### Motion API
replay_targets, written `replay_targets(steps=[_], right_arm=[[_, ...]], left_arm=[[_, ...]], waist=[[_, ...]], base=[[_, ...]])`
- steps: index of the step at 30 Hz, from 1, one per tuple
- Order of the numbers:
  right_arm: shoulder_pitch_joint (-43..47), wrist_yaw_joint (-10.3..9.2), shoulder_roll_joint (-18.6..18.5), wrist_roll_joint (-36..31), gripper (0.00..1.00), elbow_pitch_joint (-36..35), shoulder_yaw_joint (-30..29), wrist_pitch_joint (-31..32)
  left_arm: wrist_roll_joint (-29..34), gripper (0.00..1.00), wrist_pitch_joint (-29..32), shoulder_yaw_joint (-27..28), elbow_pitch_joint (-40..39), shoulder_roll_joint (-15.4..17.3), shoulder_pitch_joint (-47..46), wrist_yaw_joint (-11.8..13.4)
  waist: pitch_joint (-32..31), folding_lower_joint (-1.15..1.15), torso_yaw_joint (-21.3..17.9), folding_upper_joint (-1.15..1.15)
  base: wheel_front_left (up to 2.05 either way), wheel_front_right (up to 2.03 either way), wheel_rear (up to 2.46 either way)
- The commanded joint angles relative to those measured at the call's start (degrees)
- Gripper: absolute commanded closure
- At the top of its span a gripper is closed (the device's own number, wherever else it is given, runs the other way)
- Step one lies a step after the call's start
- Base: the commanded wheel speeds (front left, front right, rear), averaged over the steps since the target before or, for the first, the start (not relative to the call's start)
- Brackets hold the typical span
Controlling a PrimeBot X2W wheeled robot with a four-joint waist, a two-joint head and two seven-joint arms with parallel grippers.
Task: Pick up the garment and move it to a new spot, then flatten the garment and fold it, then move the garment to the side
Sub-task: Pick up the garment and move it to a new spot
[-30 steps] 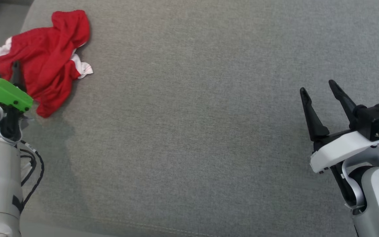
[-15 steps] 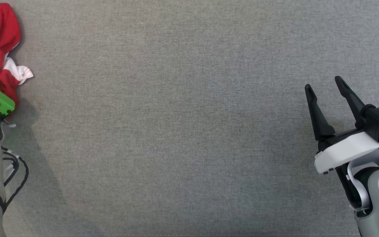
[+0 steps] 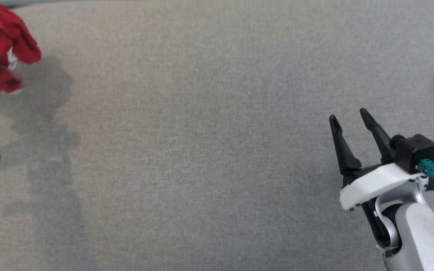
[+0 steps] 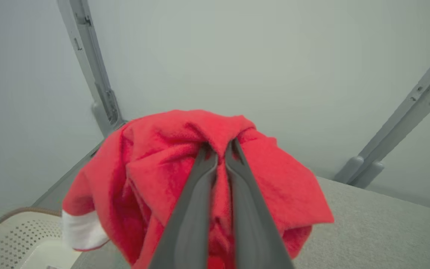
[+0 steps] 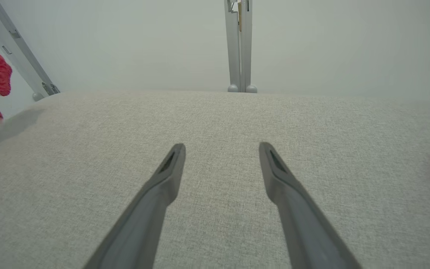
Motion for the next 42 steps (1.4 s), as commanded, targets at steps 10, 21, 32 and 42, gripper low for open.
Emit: replay_targets(steps=[10, 21, 32, 42], right_arm=[[3.0, -0.1, 0.4, 0.6, 0.0, 1.8, -1.1, -1.4], [2.4, -0.1, 1.6, 0.9, 0.0, 1.5, -0.2, -2.0], [2.0, -0.1, 3.2, 1.2, 0.0, 3.2, -0.4, -4.2], [2.3, -0.1, 2.8, 1.1, 0.0, 4.8, -0.4, -4.9]], left_arm=[[1.3, 1.0, 6.0, -8.7, -17.5, -6.8, 0.7, -2.4], [-1.0, 1.0, 10.3, -17.3, -31.0, -15.7, 11.4, -2.9], [-0.2, 0.96, 6.3, -22.2, -21.1, -17.6, 22.8, -1.2], [-1.3, 0.0, -5.4, -21.7, -15.5, -17.8, 27.0, -2.2]], waist=[[-11.4, 0.0, -6.7, 0.0], [-10.1, 0.0, -18.3, 0.0], [-7.0, 0.0, -23.4, 0.0], [-10.0, 0.0, -18.9, 0.0]], base=[[0.0, 0.0, 0.0], [0.0, 0.0, 0.0], [0.0, 0.0, 0.0], [0.0, 0.0, 0.0]])
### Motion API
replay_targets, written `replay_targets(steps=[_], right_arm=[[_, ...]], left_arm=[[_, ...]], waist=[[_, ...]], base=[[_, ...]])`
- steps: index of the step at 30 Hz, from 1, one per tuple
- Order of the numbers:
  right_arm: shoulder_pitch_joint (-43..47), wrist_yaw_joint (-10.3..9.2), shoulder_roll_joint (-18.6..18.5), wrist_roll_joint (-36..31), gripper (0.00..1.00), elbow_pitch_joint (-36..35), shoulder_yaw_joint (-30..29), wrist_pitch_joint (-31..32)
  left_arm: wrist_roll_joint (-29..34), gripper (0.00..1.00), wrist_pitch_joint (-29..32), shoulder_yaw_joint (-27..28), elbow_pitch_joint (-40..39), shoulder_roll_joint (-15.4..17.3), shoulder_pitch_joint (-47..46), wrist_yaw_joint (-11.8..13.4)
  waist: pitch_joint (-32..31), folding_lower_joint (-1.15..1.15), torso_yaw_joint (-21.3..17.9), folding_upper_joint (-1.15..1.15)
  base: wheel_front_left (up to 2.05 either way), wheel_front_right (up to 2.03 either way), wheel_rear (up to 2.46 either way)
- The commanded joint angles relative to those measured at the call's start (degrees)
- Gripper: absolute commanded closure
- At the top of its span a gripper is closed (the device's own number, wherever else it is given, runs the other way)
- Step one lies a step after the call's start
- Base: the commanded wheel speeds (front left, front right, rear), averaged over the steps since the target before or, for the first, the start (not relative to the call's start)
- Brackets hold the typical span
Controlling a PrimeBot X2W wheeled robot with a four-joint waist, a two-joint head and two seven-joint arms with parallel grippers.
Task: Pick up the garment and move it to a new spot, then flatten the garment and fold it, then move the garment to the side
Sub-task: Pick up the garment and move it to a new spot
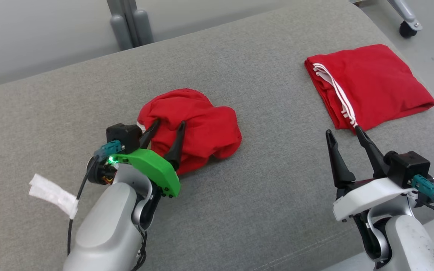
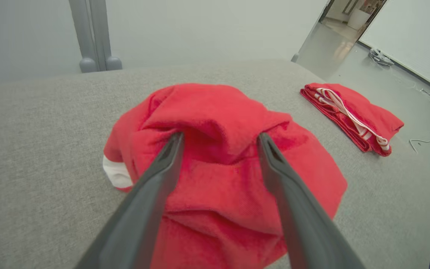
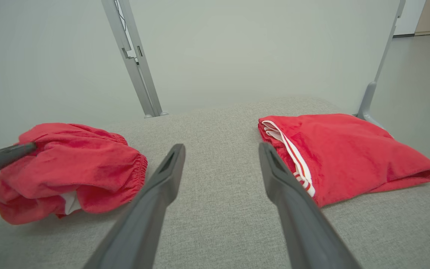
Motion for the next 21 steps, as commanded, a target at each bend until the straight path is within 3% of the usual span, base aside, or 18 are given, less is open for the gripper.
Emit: replay_targets(steps=[1, 8, 14, 21], right_arm=[[0.4, -0.1, -0.2, 0.1, 0.0, 0.0, -0.2, -0.2], [2.4, -0.1, -0.7, 0.0, 0.0, -0.3, -1.5, 0.6], [3.9, -0.1, -0.8, 0.0, 0.0, -0.4, -2.4, 1.2], [5.2, -0.1, -0.6, 0.2, 0.0, 0.5, -3.1, 1.8]], left_arm=[[-0.9, 0.0, -2.2, 0.7, -1.0, 0.7, 1.7, -0.2], [-1.1, 0.0, -9.5, 5.1, -8.7, 3.7, 9.5, 0.9], [0.3, 0.0, -10.2, 11.6, -17.3, 5.7, 17.4, 2.4], [3.6, 0.0, -10.2, 18.2, -23.0, 5.6, 25.4, 2.8]], waist=[[-2.5, 0.0, 2.9, 0.0], [-5.5, 0.0, 8.1, 0.0], [-7.6, 0.0, 11.4, 0.0], [-9.0, 0.0, 14.1, 0.0]], base=[[0.0, 0.0, 0.0], [0.0, 0.0, 0.0], [0.0, 0.0, 0.0], [0.0, 0.0, 0.0]])
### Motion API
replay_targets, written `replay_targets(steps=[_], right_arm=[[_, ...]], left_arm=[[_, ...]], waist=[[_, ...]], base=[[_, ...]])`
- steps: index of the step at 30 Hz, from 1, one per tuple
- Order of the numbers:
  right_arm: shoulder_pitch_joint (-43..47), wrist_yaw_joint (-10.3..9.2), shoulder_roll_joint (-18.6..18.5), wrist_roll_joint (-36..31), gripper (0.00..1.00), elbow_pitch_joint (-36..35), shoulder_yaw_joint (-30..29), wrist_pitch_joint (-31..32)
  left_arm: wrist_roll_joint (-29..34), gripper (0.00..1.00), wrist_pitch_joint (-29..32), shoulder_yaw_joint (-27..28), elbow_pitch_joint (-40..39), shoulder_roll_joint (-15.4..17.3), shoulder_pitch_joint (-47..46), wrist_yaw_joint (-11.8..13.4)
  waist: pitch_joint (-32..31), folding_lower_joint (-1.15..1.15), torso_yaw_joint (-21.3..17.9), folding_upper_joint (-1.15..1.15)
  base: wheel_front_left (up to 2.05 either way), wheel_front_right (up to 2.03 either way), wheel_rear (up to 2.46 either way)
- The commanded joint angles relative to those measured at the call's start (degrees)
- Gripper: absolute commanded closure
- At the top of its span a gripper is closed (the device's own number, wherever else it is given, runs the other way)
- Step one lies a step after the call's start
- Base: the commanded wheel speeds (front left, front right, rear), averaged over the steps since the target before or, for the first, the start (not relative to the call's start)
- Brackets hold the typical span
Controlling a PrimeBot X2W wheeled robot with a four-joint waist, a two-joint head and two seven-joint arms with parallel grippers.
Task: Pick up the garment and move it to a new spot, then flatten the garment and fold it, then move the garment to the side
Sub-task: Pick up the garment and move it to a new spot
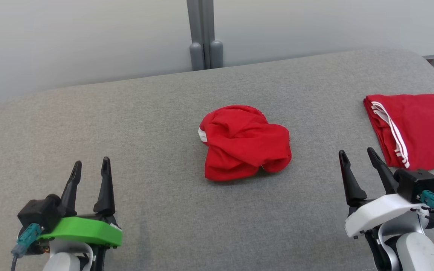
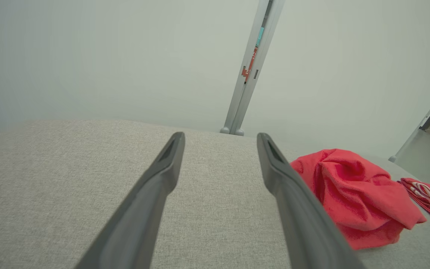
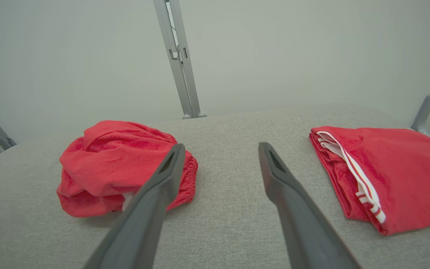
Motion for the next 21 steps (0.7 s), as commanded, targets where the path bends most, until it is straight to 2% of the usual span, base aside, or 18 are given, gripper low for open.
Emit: replay_targets(steps=[1, 6, 21], right_arm=[[0.7, -0.1, 0.0, 0.3, 0.0, 0.3, 0.0, 0.1], [1.1, -0.11, 0.2, 0.4, 0.0, 1.1, 0.2, 0.0], [1.1, -0.1, 0.5, 0.8, 0.0, 2.0, 0.6, -0.4]], left_arm=[[0.8, 0.0, -0.2, 0.9, -0.5, 0.1, 1.6, 0.1], [2.3, 0.0, -0.2, 2.8, -0.3, -0.5, 4.2, -0.5], [4.3, 0.0, -0.2, 3.2, 0.6, -1.6, 5.4, -1.6]], waist=[[-1.5, 0.0, 1.9, 0.0], [-1.8, 0.0, 2.4, 0.0], [-1.6, 0.0, 2.3, 0.0]], base=[[0.0, 0.0, 0.0], [0.0, 0.0, 0.0], [0.0, 0.0, 0.0]])
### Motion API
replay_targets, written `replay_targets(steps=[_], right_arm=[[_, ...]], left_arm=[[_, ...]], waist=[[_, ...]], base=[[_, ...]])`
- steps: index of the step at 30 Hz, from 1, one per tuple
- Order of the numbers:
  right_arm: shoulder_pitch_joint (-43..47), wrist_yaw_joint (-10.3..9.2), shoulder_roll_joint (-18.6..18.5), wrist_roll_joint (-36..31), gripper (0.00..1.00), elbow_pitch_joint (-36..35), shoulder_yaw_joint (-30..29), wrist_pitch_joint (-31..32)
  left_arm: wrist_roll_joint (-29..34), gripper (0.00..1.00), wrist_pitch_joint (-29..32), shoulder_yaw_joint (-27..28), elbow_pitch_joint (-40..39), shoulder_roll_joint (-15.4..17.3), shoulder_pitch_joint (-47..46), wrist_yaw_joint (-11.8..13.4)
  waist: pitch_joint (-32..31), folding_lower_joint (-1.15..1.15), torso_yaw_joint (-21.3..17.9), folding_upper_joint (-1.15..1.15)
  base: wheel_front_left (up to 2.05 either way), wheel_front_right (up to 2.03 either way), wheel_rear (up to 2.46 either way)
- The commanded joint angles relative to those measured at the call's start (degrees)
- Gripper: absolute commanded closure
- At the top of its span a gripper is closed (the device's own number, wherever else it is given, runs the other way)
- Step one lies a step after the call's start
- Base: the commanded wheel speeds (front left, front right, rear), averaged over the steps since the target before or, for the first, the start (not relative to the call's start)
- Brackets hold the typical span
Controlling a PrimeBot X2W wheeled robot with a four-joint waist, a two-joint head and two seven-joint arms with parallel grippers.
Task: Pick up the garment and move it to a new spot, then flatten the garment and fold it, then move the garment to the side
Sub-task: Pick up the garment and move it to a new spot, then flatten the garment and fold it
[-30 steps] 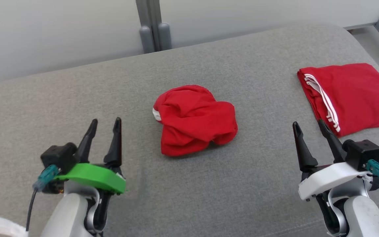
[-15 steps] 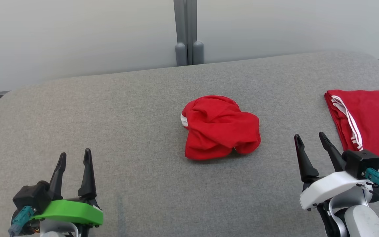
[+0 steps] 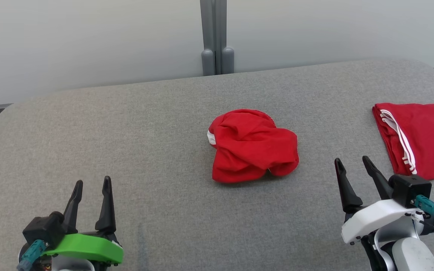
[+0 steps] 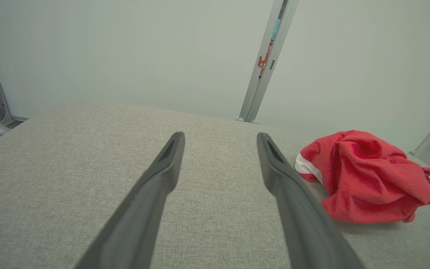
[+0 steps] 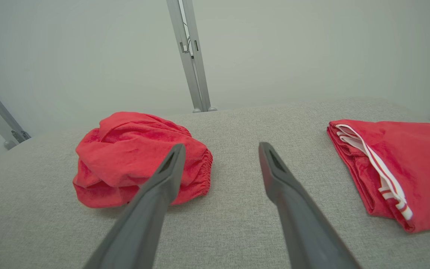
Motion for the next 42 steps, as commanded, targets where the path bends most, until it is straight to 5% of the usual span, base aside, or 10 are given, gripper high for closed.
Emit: replay_targets(steps=[1, 21, 30, 42], right_arm=[[0.3, -0.1, 0.0, 0.3, 0.0, 0.1, 0.1, -0.3], [-0.8, -0.11, 0.0, 0.5, 0.0, 0.1, 1.1, -0.3], [-2.4, -0.11, 0.3, 0.5, 0.0, 0.6, 2.5, -0.8], [-4.3, -0.1, 0.9, 0.6, 0.0, 1.8, 3.2, -2.2]], left_arm=[[0.8, 0.0, -0.2, 0.0, 0.4, 0.3, 0.8, 0.0], [0.6, 0.0, 0.6, -1.2, 2.8, -0.4, -2.9, -0.9], [-1.0, 0.0, 9.9, -6.7, 5.5, 1.0, -11.3, -2.1], [-6.8, 0.0, 20.1, -12.2, 13.9, -1.6, -21.3, -2.5]], waist=[[0.0, 0.0, 0.0, 0.0], [1.0, 0.0, -0.8, 0.0], [3.5, 0.0, -6.0, 0.0], [6.9, 0.0, -14.3, 0.0]], base=[[0.0, 0.0, 0.0], [0.0, 0.0, 0.0], [0.0, 0.0, 0.0], [0.0, 0.0, 0.0]])
